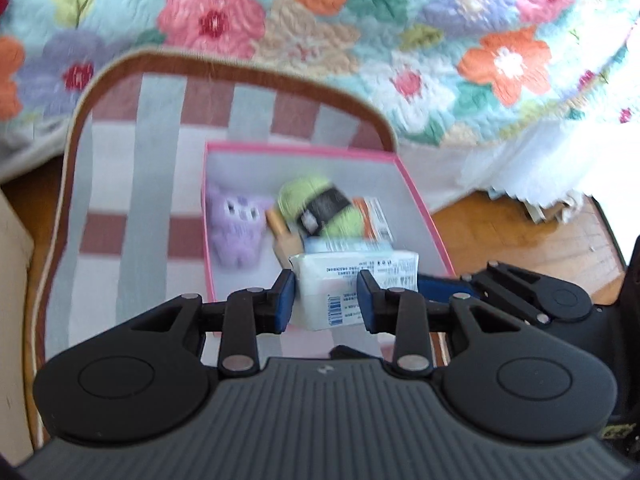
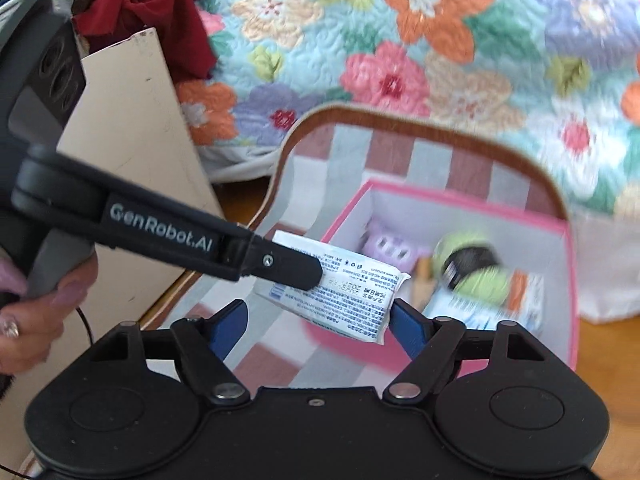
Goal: Organize objects
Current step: 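Carry the white pack into the pink box and open the left tool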
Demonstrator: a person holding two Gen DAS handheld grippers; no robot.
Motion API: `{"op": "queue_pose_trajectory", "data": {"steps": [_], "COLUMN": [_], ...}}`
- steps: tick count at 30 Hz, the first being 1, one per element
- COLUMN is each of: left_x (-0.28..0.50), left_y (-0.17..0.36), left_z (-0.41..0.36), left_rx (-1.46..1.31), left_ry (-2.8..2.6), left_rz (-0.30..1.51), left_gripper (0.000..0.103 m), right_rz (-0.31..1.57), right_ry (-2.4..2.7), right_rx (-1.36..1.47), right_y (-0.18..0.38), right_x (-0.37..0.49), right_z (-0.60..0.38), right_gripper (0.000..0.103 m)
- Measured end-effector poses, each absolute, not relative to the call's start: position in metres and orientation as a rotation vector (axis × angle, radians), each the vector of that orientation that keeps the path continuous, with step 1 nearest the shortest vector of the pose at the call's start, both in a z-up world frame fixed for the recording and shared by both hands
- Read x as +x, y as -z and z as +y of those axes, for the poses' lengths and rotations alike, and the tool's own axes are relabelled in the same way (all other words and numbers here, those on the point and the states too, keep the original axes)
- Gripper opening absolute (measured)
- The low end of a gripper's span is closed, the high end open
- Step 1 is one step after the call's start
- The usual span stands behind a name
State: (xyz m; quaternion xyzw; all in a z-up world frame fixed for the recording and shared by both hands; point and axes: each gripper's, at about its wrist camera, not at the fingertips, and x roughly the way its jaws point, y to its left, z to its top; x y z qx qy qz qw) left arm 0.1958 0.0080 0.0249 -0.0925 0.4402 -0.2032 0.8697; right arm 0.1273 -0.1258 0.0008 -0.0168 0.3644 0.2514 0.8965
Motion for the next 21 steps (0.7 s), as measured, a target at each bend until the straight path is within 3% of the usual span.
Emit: {"op": "queue_pose_trajectory", "data": {"steps": [7,10,21], "left_x": [0.275,0.303,0.349], "left_y": [-0.015,0.008,0.087], "left_z": [-0.015,-0.027,-0.055], "left_rx": [-0.1,-0.072,-0.019], "left_ry": [0.393,0.393,0.415], "left_rz": [0.884,0.927,1.043], "left_gripper": [0.031,0.031,0.031], "right_rz": [0.808,0.844,0.959], "right_ry": [-0.516,-0.494,-0.331], "right_rx": [0.023,0.072,0.251], "right_y": [0.004,0.02,0.102], "right_x": [0.188,0.205,0.244], "right_z": [-0.147,-0.15,-0.166], "right_gripper": [0.046,0.039,0.032]}}
